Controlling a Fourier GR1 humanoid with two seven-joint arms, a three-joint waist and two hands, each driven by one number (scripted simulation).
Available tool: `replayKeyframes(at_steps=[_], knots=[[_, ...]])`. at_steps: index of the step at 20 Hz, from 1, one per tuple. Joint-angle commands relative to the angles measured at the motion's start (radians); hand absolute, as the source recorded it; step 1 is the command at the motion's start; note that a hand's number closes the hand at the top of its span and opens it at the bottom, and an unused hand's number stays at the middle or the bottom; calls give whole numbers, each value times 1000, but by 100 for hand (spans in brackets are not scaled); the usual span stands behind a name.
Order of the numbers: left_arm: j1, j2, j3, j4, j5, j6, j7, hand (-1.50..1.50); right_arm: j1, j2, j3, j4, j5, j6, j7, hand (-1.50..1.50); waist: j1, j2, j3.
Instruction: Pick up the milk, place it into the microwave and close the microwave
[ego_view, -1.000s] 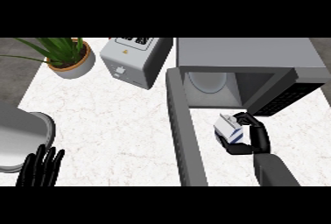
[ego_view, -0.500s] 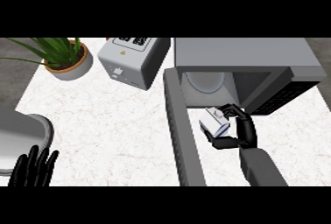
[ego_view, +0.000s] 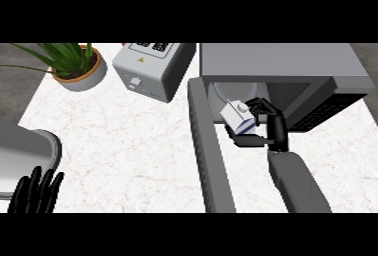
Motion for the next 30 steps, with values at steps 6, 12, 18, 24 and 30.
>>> replayKeyframes(at_steps=[6, 12, 18, 24, 30], knots=[[-68, -10, 42, 70, 10, -38, 19, -150, -248, -59, -46, 244, 65, -81, 88, 150, 17, 7, 1], [-59, -31, 1, 50, -19, -38, 21, -150, -398, -92, -44, 428, 154, -218, 146, 150, 32, 13, 1], [-103, -26, 1, 60, -25, -48, 35, -150, -479, -111, -70, 580, 180, -325, 122, 150, 64, 29, 3], [-106, 12, 45, 70, -61, -28, 54, -150, -563, -216, -67, 628, 215, -386, 164, 150, 93, 41, 4], [-163, 15, 36, 89, -101, -10, 79, -150, -565, -197, -59, 685, 246, -532, 178, -150, 105, 53, 4]])
